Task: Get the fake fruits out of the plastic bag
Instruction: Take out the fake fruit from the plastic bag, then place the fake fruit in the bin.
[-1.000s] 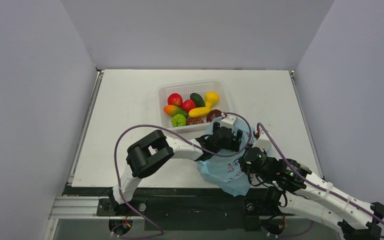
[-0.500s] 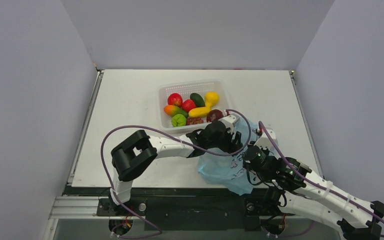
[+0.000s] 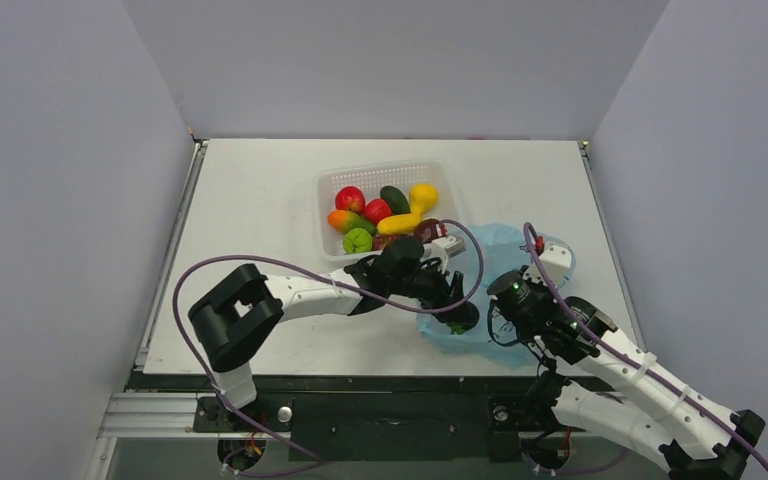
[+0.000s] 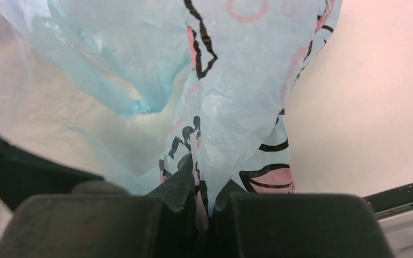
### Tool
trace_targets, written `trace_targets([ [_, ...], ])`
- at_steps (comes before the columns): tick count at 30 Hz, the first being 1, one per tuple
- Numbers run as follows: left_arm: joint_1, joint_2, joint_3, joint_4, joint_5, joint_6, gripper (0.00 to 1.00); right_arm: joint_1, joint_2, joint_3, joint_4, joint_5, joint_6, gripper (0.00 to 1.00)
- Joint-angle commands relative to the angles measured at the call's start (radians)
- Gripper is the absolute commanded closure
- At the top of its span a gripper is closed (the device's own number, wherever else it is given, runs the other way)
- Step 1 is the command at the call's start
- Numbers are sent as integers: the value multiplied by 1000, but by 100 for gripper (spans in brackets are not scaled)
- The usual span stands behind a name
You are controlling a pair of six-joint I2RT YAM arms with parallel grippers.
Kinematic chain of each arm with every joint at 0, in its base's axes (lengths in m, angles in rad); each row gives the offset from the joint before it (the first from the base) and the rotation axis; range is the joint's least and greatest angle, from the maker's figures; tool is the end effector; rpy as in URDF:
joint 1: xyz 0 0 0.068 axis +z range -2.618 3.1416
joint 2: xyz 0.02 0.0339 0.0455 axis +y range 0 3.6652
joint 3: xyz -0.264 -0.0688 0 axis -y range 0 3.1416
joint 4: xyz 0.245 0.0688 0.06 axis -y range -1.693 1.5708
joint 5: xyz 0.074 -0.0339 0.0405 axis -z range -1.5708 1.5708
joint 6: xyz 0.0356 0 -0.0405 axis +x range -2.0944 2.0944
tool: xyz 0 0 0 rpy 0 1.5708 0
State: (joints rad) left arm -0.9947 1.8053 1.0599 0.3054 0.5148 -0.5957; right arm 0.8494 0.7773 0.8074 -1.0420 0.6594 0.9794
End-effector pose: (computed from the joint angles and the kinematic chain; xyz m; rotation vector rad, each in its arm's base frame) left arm 0.2016 -0.3425 0.2035 0.8220 2.1510 -1.4476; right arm 0.1016 0.0825 0.2794 0.3739 2.2750 0.0424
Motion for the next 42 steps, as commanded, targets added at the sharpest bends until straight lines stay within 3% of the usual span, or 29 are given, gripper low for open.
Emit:
trace_targets([
  [1, 3, -124, 3, 50, 116, 30, 38, -51, -21, 42, -38, 54, -33, 100],
  [9, 37, -271, -23, -59, -120, 70, 39, -52, -54, 27, -46, 47, -18, 100],
  [14, 131, -317, 5, -163, -331, 67, 50, -53, -81, 41, -69, 49, -21, 100],
  [18, 238, -299, 15, -185, -316, 37, 54, -52, -123, 34, -85, 51, -11, 100],
  [28, 392, -140, 192, -251, -326, 107, 44, -53, -118, 44, -78, 54, -17, 100],
  [31, 401, -57, 272, -276, -364, 114, 29, -52, -138, 41, -81, 48, -17, 100],
  [35, 403, 6, 346, -331, -406, 113, 19, -52, -168, 44, -85, 44, -22, 100],
  [38, 400, -4, 343, -339, -427, 121, 10, -52, -176, 44, -85, 52, -23, 100],
  [42, 401, -67, 300, -345, -446, 139, 8, -52, -143, 53, -79, 57, -26, 100],
])
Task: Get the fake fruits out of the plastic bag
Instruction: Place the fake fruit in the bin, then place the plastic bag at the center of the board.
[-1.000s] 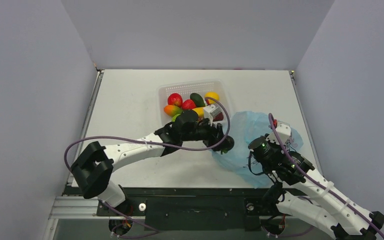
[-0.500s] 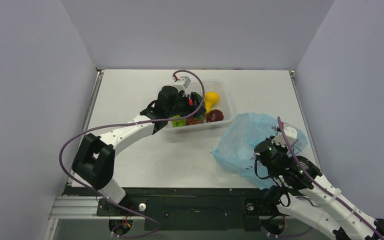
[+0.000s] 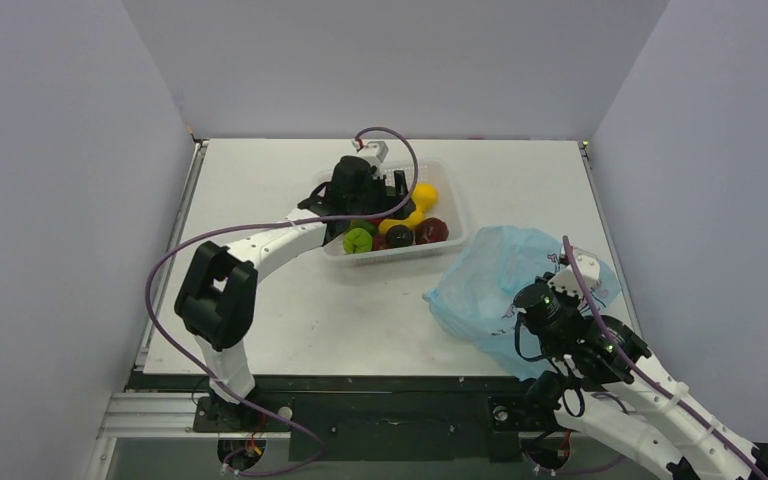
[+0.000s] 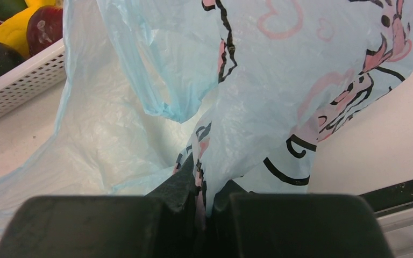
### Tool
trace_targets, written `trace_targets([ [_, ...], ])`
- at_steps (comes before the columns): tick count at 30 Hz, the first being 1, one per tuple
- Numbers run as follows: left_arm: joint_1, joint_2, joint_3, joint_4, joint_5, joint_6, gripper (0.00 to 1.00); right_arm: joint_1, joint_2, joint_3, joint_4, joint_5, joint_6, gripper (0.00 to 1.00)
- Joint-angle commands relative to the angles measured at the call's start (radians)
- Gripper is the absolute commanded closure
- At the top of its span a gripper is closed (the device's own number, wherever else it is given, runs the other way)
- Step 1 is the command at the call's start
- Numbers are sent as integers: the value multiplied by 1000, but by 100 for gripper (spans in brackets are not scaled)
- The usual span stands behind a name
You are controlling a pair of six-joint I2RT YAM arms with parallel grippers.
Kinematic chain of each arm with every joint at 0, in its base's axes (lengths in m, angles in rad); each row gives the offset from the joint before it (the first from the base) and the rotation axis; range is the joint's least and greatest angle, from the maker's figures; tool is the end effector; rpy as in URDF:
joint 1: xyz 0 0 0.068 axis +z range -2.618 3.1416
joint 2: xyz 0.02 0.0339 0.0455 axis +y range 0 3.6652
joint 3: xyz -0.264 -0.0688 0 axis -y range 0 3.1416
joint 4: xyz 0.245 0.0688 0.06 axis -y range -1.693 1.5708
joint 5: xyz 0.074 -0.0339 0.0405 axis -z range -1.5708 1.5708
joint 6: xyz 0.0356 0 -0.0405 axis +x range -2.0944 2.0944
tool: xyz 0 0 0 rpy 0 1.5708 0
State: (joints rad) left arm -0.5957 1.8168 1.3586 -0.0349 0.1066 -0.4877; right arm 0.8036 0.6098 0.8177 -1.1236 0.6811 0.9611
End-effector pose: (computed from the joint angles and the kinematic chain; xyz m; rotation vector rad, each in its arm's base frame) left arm 0.3513 -0.2427 0.2632 0.1848 2.1459 -0.7620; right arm 0.0806 0.0513 0.2934 0.4411 2.1919 0.0827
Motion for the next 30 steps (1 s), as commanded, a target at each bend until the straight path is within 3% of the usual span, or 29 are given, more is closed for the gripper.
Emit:
trace_targets([
  [1, 2, -93, -11, -7, -44, 37, 8, -6, 31, 44, 6, 35, -8, 100],
  [10, 4, -410, -275, -39, -92, 51, 9, -40, 108, 78, 6, 117, -5, 100],
  [12, 4, -495, -321, -74, -137, 68, 8, -97, 147, 101, 5, 137, -36, 100],
  [16, 8, -658, -364, -157, -222, 120, 7, -366, 220, 160, 28, 120, -188, 100],
  [20, 8, -793, -373, -201, -291, 160, 6, -532, 241, 218, 88, 10, -337, 97],
  [22, 9, -847, -376, -203, -310, 163, 5, -562, 245, 242, 98, -44, -381, 88],
  [27, 9, -958, -389, -165, -344, 153, 3, -572, 218, 274, 99, -112, -416, 41],
  [30, 9, -989, -378, -156, -357, 154, 3, -573, 177, 287, 98, -171, -433, 33],
])
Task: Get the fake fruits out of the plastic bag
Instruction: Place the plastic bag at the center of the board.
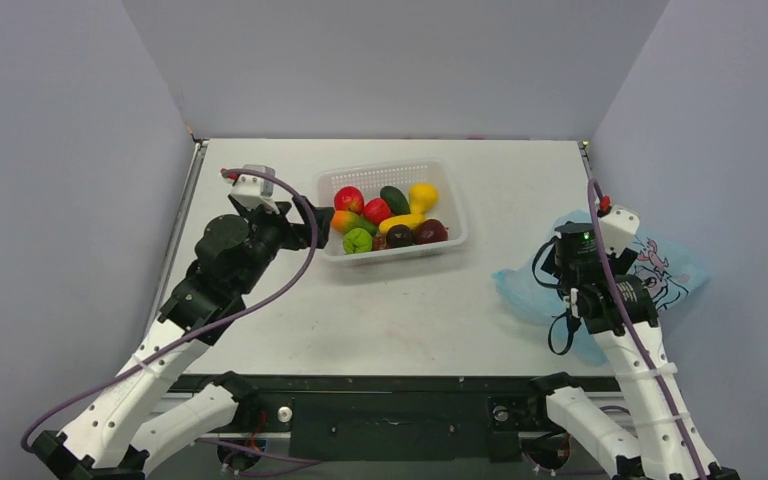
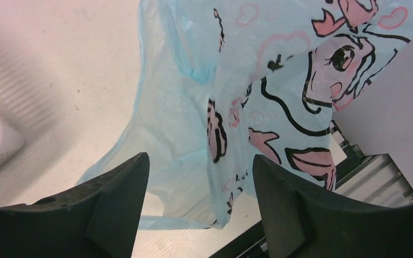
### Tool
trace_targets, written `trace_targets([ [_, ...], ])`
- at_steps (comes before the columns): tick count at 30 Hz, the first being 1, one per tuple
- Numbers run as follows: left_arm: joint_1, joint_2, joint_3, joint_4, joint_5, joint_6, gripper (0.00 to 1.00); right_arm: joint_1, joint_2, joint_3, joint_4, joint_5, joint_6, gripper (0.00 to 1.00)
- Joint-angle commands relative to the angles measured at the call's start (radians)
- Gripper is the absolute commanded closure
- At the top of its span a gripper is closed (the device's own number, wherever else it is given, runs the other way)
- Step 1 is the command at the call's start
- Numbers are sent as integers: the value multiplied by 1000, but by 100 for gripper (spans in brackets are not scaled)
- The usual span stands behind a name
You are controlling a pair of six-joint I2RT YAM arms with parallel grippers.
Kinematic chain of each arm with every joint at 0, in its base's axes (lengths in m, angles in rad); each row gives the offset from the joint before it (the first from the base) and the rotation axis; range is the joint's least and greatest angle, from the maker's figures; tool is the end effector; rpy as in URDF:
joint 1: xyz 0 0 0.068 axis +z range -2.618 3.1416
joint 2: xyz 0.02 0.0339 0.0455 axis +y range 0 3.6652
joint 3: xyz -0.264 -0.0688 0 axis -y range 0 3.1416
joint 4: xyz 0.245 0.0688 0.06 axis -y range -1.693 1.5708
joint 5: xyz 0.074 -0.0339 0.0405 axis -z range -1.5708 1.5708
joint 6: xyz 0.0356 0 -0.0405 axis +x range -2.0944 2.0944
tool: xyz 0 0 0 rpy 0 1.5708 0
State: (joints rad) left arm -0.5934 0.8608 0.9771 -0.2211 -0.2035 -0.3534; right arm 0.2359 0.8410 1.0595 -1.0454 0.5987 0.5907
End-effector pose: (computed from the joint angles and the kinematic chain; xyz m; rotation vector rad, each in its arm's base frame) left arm 0.1637 -0.1017 0.3903 0.0482 1.7018 -0.5418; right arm 0.1410 0.0133 0.3459 0.6557 2.1406 -0.2800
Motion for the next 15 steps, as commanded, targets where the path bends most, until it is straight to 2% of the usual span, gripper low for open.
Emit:
trace_targets([
  [1, 7, -45, 14, 32, -54, 21, 3, -5, -79, 56, 20, -101, -77, 31],
  [15, 6, -222, 118, 51, -127, 74, 3, -5, -323, 316, 40, -179, -242, 19],
])
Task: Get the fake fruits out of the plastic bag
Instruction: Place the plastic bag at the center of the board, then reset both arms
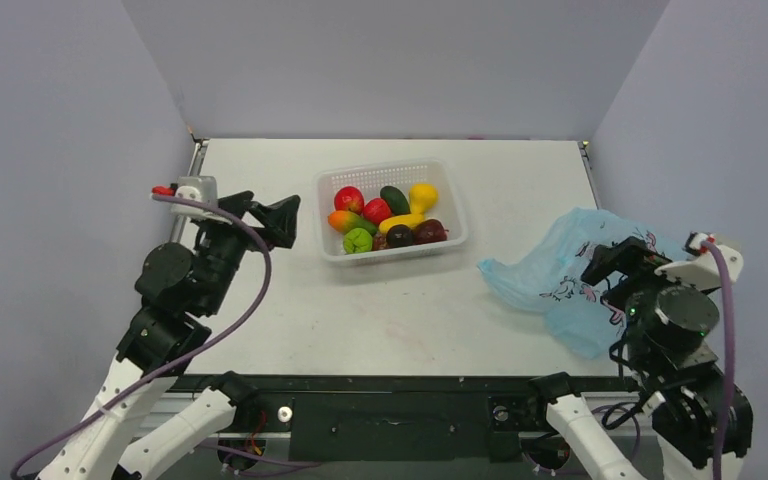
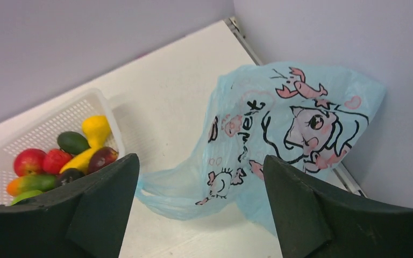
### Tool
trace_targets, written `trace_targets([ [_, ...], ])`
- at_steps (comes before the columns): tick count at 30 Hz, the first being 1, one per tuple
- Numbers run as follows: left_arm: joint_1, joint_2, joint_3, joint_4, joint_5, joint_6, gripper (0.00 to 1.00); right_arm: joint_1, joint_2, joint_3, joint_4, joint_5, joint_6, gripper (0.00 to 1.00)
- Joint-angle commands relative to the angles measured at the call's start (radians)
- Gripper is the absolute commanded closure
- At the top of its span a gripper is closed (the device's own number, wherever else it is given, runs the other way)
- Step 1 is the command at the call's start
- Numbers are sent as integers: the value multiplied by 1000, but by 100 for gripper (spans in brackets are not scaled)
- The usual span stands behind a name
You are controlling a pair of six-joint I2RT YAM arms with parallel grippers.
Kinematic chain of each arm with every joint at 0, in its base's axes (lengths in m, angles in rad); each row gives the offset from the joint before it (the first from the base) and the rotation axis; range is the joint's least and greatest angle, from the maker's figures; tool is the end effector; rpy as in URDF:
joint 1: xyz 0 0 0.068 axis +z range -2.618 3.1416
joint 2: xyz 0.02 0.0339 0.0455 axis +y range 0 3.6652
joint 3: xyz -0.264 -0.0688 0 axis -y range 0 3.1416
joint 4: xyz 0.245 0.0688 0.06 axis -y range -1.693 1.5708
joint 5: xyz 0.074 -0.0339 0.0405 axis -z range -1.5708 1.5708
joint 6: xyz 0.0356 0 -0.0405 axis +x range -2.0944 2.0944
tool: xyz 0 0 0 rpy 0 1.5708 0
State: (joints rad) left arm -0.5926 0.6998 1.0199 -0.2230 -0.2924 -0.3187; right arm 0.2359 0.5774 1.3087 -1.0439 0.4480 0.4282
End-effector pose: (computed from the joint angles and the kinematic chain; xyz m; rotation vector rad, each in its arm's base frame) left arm 0.1213 -0.0693 0.4281 -0.0359 1.4992 -0.5222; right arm 0.0445 -0.0052 0.4333 0.4769 1.7894 0.0399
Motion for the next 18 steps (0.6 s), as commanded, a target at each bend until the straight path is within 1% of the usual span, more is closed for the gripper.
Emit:
trace_targets([
  [1, 5, -83, 84, 61, -41, 44, 3, -4, -86, 83, 45, -28, -86, 19],
  [9, 6, -174, 101, 110, -84, 94, 3, -5, -216, 92, 123, 56, -93, 17],
  [18, 5, -191, 115, 85, -102, 113, 3, -5, -252, 89, 151, 81, -79, 16],
])
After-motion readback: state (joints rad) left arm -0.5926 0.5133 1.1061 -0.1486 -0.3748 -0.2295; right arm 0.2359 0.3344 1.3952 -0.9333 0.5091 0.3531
